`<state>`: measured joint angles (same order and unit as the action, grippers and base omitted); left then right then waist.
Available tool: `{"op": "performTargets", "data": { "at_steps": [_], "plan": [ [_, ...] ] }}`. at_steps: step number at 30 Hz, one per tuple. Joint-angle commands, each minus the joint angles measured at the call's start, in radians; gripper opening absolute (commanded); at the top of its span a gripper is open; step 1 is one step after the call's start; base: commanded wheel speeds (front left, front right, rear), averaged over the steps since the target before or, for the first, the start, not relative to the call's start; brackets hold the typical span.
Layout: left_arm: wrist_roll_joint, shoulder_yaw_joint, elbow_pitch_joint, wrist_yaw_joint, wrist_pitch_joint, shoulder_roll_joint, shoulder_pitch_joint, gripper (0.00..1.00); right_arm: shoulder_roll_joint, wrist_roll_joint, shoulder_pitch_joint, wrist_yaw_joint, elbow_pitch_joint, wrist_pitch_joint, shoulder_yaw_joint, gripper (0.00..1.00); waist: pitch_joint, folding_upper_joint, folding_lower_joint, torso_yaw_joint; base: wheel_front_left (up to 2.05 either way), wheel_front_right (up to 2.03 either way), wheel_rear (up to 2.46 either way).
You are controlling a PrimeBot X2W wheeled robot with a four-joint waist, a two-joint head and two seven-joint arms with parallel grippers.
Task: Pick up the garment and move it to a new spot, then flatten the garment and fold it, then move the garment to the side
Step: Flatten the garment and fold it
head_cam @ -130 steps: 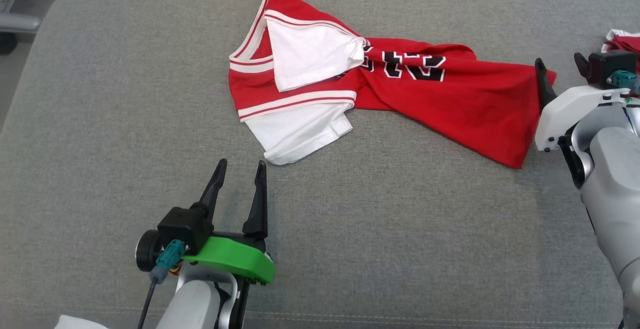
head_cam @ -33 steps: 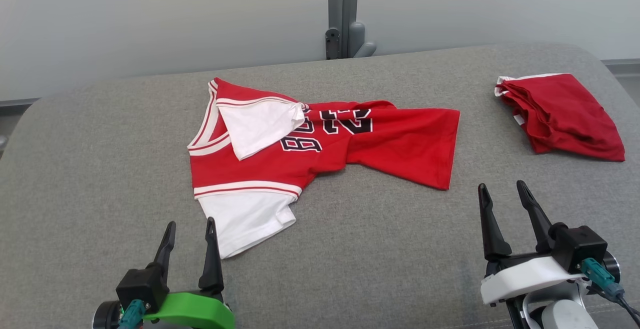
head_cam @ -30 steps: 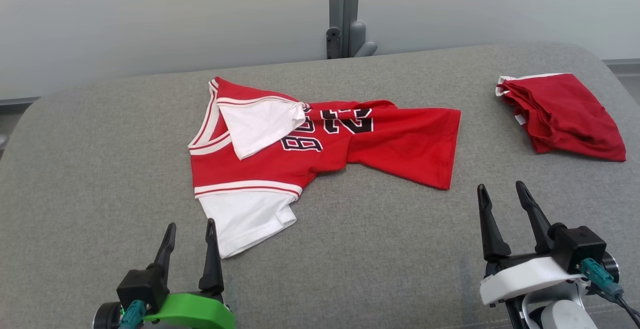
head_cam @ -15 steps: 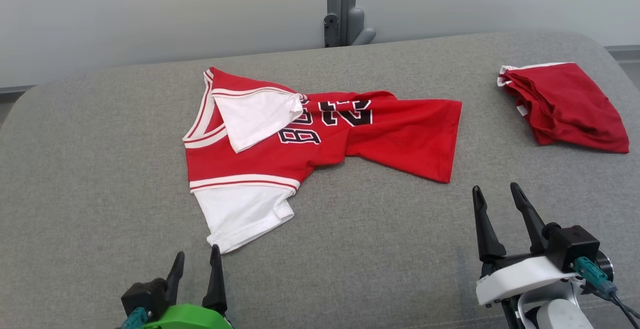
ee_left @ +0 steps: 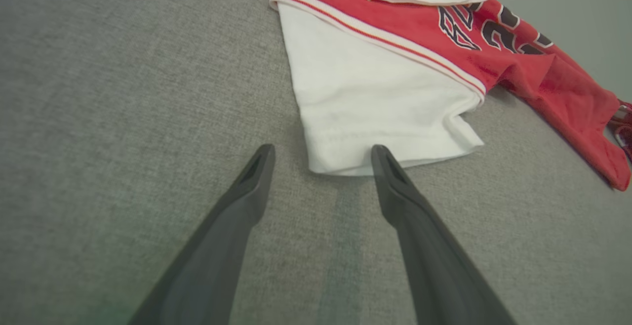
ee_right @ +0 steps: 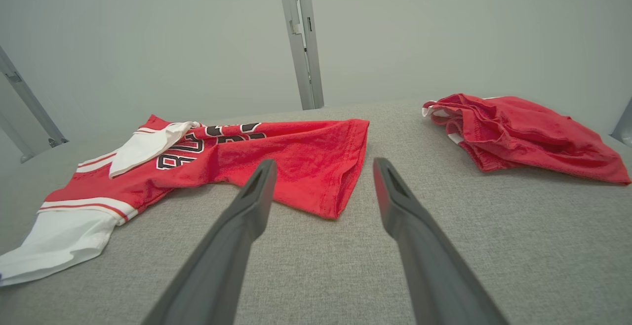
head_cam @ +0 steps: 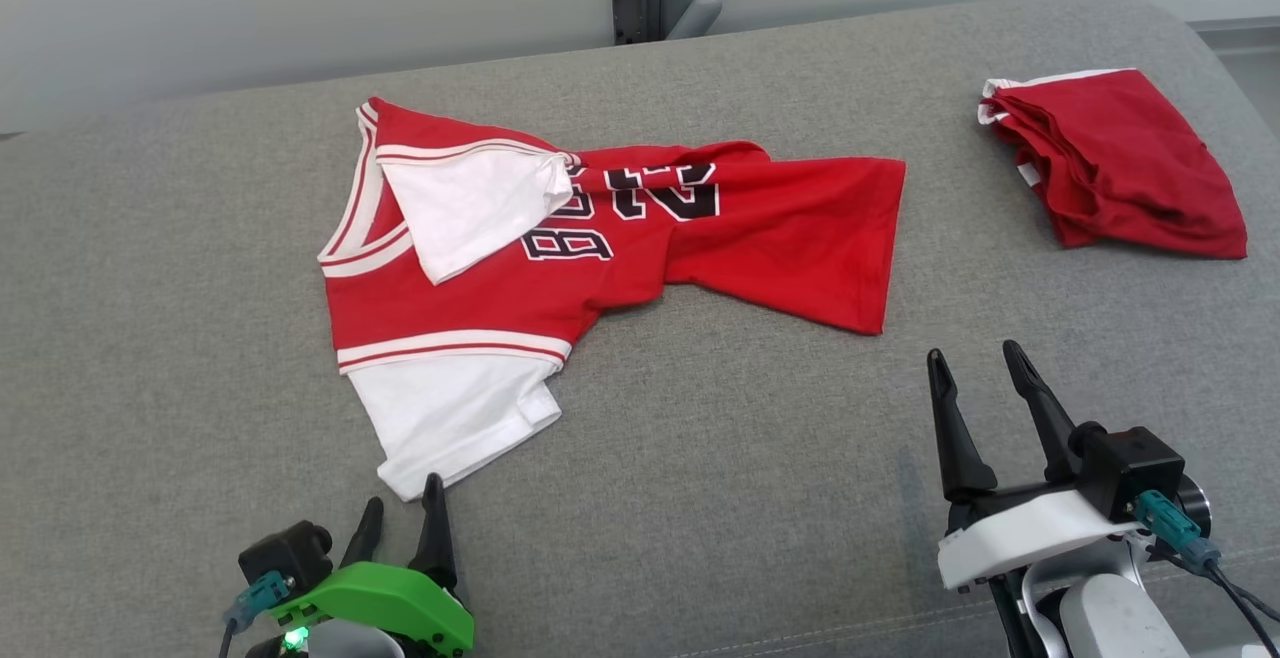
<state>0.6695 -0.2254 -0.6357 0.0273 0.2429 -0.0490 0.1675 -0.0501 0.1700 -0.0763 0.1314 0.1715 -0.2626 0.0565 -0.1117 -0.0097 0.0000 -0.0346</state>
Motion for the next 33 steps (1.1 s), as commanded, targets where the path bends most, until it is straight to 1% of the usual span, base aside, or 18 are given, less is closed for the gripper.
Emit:
{"op": "performTargets", "data": {
  "at_steps": [1,7,8,9,11,12,17,20,25,28,33],
  "plan": [
    [0.0,0.002,-0.016,-0.004,0.005,-0.003,0.026,1.0,-0.001,0.0,-0.014,-0.002,0.002,-0.002,0.0,1.0,-0.018,0.0097,0.0,-0.016,0.0,0.0,0.0],
    [0.034,0.006,-0.072,0.012,0.013,-0.003,0.068,1.0,-0.001,0.001,-0.025,-0.002,-0.001,-0.003,-0.005,1.0,-0.039,0.0097,0.0,-0.031,0.0,0.0,0.0],
    [0.038,0.005,-0.076,0.016,0.014,-0.003,0.073,0.98,-0.001,0.002,-0.025,-0.002,-0.001,-0.003,-0.006,1.0,-0.041,0.0097,0.0,-0.033,0.0,0.0,0.0],
    [0.041,0.001,-0.079,0.019,0.015,-0.003,0.077,0.73,-0.001,0.003,-0.025,-0.002,0.0,-0.003,-0.008,1.0,-0.042,0.0097,0.0,-0.033,0.0,0.0,0.0],
    [0.052,-0.009,-0.081,0.028,0.016,-0.003,0.08,0.2,-0.001,0.004,-0.025,-0.002,0.002,-0.003,-0.012,1.0,-0.044,0.0097,0.0,-0.032,0.0,0.0,0.0],
    [0.058,-0.015,-0.081,0.033,0.017,-0.002,0.081,0.0,-0.001,0.004,-0.025,-0.002,0.003,-0.003,-0.014,1.0,-0.044,0.0097,0.0,-0.031,0.0,0.0,0.0],
    [0.063,-0.038,-0.053,0.043,0.02,-0.002,0.078,0.0,-0.001,0.022,-0.038,-0.002,0.034,-0.003,-0.039,1.0,-0.047,0.0097,0.0,-0.01,0.0,0.0,0.0],
    [0.046,-0.038,0.007,0.04,0.022,-0.004,0.066,0.0,-0.001,0.04,-0.069,-0.002,0.108,-0.001,-0.067,1.0,-0.052,0.0097,0.0,0.017,0.0,0.0,0.0],
    [0.017,-0.026,0.12,0.026,0.023,-0.004,0.041,0.0,-0.001,0.051,-0.161,-0.002,0.258,0.022,-0.093,1.0,-0.064,0.0097,0.0,0.057,0.0,0.0,0.0],
    [0.001,-0.033,0.182,0.019,0.023,-0.004,0.029,0.0,-0.001,0.083,-0.228,-0.002,0.359,0.026,-0.103,1.0,-0.071,0.0097,0.0,0.082,0.0,0.0,0.0],
    [-0.008,-0.059,0.242,0.006,0.023,-0.004,0.017,0.0,-0.002,0.114,-0.335,-0.002,0.539,0.025,-0.108,1.0,-0.082,0.0097,0.0,0.118,0.0,0.0,0.0]
  ]
}}
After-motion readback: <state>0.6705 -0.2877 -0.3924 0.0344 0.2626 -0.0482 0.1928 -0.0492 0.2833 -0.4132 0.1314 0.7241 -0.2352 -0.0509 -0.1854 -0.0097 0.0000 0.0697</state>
